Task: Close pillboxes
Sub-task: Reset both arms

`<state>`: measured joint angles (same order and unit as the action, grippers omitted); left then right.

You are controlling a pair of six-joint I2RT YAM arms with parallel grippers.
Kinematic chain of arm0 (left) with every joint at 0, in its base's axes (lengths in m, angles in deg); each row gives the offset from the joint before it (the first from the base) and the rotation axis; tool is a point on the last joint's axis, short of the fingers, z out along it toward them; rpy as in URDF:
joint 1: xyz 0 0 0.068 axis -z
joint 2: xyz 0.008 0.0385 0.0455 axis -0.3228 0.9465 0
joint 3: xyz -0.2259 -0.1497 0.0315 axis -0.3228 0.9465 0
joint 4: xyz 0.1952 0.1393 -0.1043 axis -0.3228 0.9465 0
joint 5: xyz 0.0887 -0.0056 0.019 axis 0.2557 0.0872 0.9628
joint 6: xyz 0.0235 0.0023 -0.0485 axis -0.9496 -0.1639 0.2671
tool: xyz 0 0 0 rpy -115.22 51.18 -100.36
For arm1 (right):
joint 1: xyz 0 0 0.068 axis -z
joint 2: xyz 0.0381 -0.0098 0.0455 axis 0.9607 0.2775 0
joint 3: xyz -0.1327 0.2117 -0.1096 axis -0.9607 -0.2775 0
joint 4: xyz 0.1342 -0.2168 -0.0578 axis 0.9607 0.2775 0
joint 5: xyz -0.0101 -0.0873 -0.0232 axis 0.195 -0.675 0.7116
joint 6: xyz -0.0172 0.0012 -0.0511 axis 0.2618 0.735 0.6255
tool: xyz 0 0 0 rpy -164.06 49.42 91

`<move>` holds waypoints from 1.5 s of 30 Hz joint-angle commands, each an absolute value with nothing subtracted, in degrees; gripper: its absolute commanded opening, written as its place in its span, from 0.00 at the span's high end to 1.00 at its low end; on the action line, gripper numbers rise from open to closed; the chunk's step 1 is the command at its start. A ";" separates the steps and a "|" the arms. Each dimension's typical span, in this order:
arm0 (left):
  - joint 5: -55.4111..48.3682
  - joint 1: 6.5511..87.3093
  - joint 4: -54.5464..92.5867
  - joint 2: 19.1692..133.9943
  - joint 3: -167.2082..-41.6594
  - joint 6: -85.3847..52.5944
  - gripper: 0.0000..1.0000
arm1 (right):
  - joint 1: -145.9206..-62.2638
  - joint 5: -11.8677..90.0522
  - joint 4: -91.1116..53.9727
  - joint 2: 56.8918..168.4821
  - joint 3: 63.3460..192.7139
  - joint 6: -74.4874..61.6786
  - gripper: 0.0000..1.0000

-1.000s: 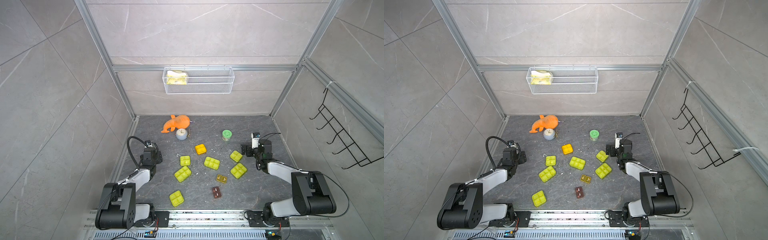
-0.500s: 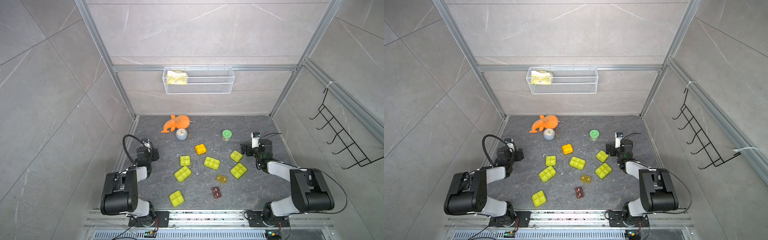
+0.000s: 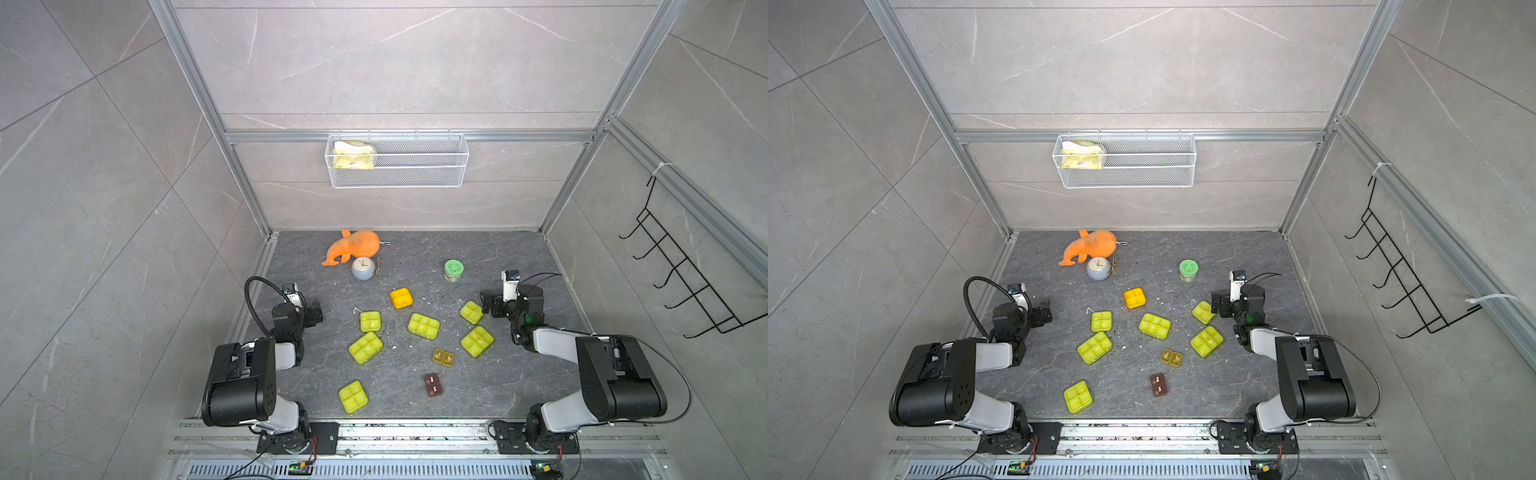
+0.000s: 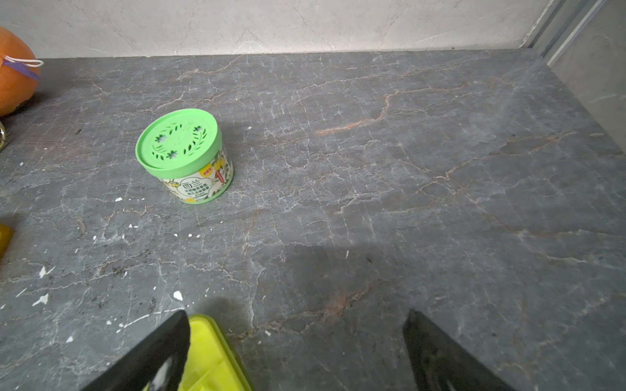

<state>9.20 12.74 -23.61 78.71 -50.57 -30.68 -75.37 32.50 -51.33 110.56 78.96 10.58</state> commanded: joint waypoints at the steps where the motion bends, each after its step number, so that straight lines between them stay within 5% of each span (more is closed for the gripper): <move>1: 9.31 12.73 -27.62 78.85 -50.90 -30.63 0.00 | -75.25 32.60 -57.17 108.56 76.52 10.14 0.00; 25: 9.28 12.82 -27.73 78.85 -50.87 -30.63 0.00 | -75.28 33.32 -75.99 110.49 67.20 10.35 0.00; 45: 9.00 12.81 -27.33 78.93 -51.12 -30.93 0.00 | -76.01 32.38 -68.67 111.53 71.84 10.98 0.00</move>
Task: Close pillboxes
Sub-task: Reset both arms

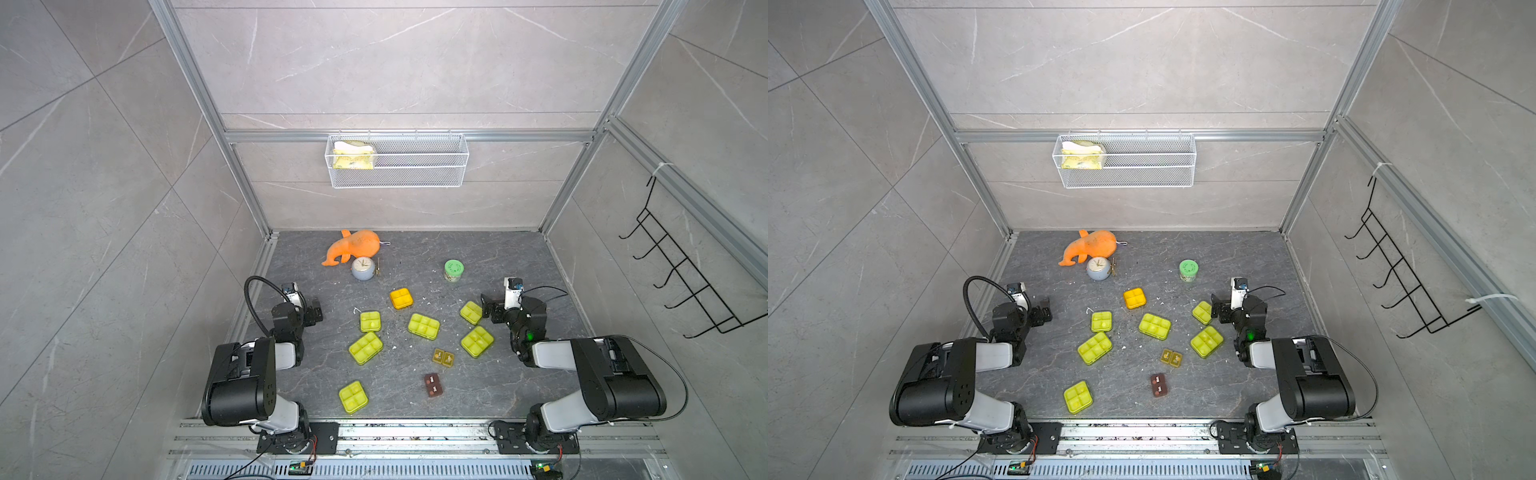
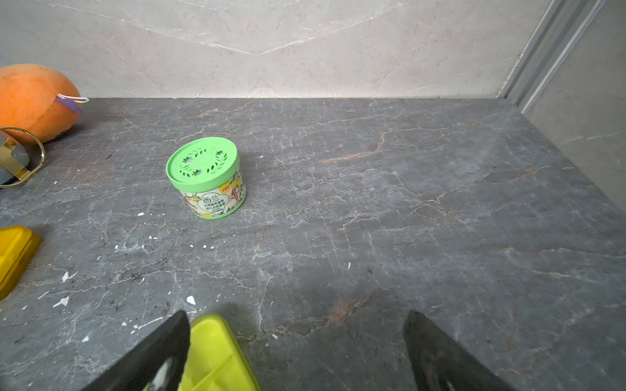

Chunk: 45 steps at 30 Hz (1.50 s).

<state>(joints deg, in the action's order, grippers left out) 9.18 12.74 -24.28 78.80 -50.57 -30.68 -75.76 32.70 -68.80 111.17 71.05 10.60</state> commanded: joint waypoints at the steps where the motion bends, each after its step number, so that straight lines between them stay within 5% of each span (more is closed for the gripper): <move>1: 9.06 12.84 -27.34 78.93 -51.13 -30.89 0.00 | -76.02 32.39 -68.61 111.53 71.84 10.99 0.00; 45: 10.05 14.45 -25.40 79.07 -52.17 -32.46 0.00 | -76.03 33.77 -67.84 105.31 69.46 11.21 0.00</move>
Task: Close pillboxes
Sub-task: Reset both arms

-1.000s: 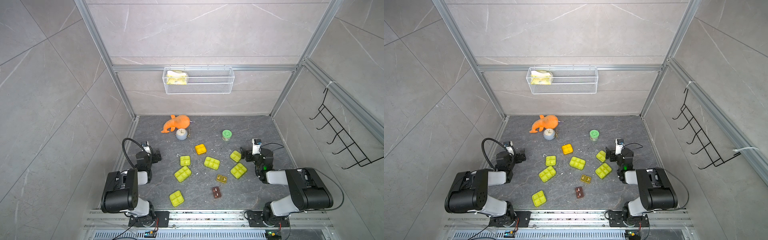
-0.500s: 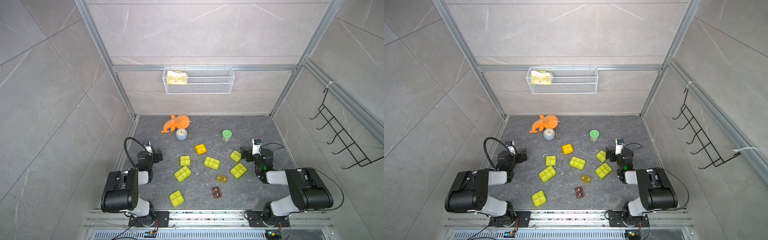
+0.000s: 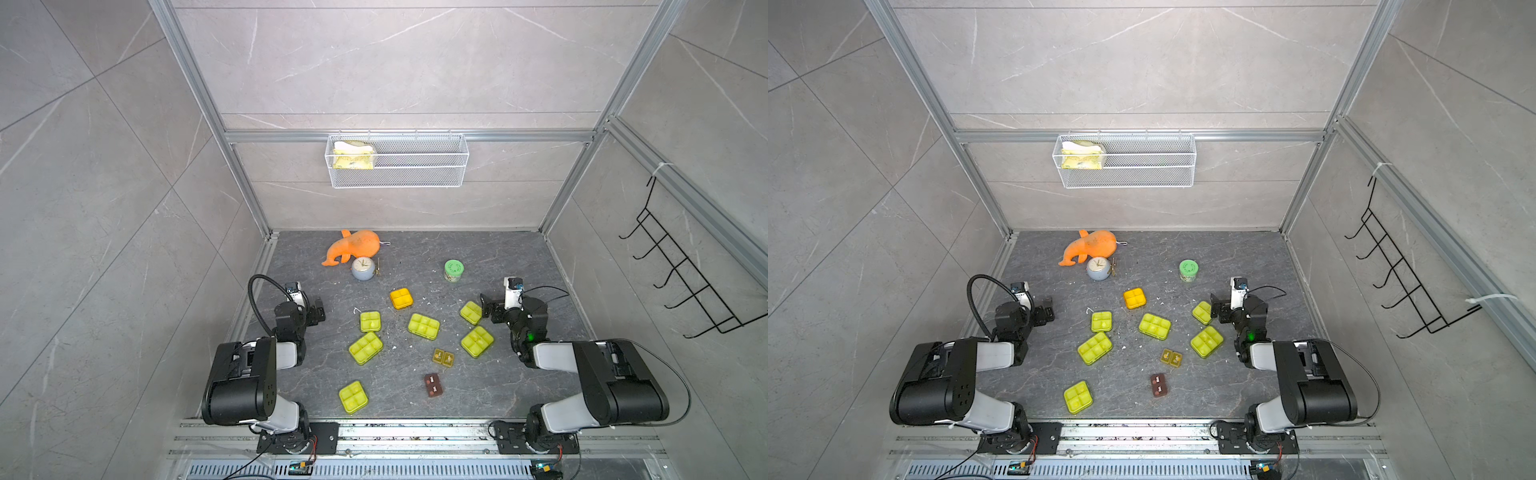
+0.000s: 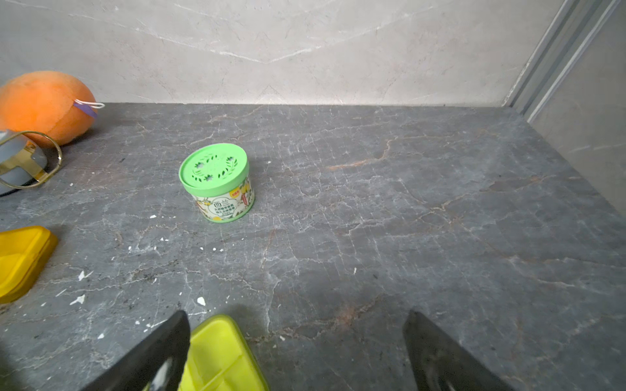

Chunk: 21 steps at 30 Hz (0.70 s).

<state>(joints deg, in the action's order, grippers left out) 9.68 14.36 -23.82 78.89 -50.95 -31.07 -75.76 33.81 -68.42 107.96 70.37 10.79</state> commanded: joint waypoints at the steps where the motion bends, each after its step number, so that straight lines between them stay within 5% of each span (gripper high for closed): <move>1: 10.05 14.44 -25.44 79.06 -52.16 -32.47 0.00 | -76.07 33.69 -67.49 105.46 69.80 11.17 0.00; 21: 10.00 14.44 -25.39 79.11 -52.21 -32.43 0.00 | -76.60 32.75 -68.28 111.78 72.30 11.88 0.00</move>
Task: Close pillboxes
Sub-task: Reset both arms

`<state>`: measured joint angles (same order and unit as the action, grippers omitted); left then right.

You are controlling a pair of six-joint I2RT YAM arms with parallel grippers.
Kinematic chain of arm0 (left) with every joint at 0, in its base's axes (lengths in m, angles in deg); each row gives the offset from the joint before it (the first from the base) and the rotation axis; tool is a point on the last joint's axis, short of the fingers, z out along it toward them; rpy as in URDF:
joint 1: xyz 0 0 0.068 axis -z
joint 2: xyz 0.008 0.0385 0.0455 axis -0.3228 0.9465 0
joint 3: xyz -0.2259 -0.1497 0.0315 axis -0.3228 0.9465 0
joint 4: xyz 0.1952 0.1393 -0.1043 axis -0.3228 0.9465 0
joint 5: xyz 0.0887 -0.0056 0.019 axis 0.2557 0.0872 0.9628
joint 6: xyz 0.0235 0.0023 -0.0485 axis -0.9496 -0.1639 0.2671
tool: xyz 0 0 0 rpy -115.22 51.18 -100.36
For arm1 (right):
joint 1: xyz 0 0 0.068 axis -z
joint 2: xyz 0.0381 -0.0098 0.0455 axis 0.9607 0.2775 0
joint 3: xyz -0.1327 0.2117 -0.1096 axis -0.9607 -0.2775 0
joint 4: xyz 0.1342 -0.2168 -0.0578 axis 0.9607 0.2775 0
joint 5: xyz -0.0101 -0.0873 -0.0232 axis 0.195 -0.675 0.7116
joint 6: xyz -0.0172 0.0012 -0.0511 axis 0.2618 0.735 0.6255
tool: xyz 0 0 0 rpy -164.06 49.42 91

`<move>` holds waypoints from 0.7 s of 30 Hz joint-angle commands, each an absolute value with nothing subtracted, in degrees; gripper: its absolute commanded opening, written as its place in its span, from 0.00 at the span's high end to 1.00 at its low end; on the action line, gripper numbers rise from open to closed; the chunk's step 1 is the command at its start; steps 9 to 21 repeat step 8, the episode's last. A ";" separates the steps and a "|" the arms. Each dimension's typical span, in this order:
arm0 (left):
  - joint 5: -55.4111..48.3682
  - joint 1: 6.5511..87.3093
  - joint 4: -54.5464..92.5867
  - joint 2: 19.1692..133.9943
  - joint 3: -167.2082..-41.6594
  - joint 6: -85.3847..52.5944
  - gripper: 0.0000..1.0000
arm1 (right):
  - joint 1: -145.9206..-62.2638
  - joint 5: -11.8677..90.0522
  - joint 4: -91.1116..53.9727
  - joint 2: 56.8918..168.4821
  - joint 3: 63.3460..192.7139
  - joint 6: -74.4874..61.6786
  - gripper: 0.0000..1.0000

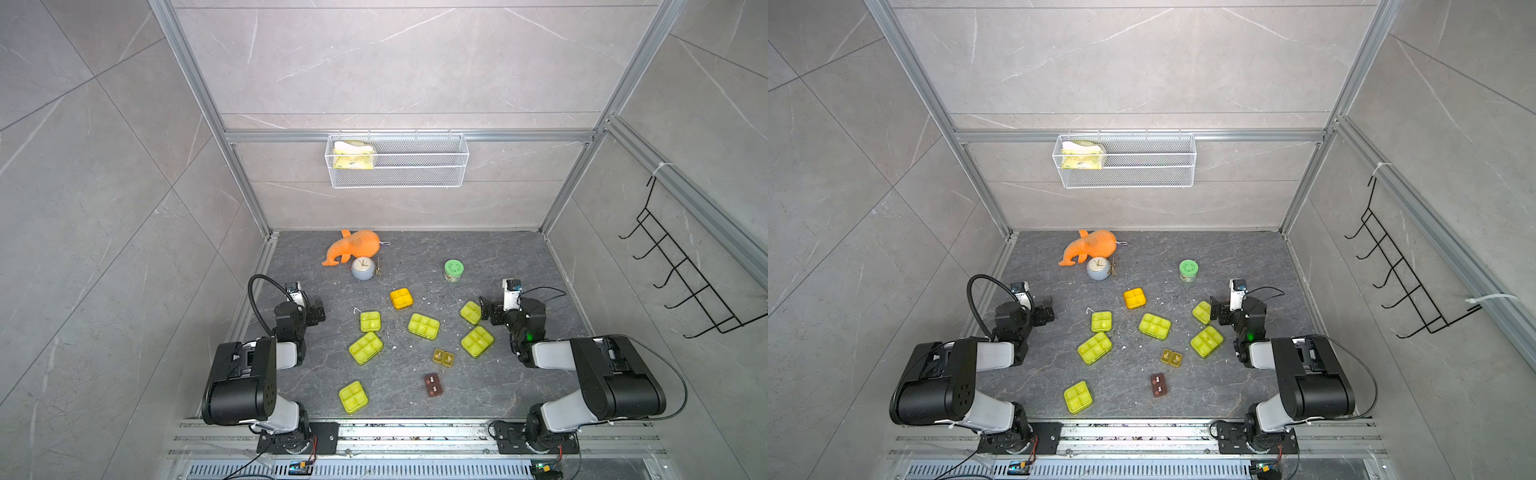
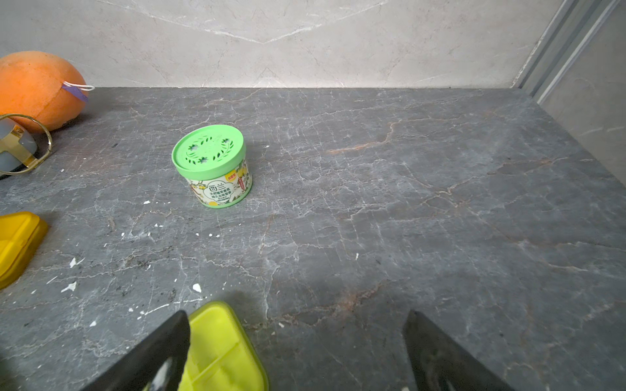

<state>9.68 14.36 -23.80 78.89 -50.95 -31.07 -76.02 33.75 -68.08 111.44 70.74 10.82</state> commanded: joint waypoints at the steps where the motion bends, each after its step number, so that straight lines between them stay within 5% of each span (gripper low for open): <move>1: 9.96 14.44 -25.44 79.11 -52.18 -32.46 0.00 | -77.23 32.06 -68.02 111.80 72.44 12.19 0.00; 21: 10.03 14.44 -25.38 79.11 -52.16 -32.42 0.00 | -77.27 32.01 -68.24 111.71 72.20 12.20 0.00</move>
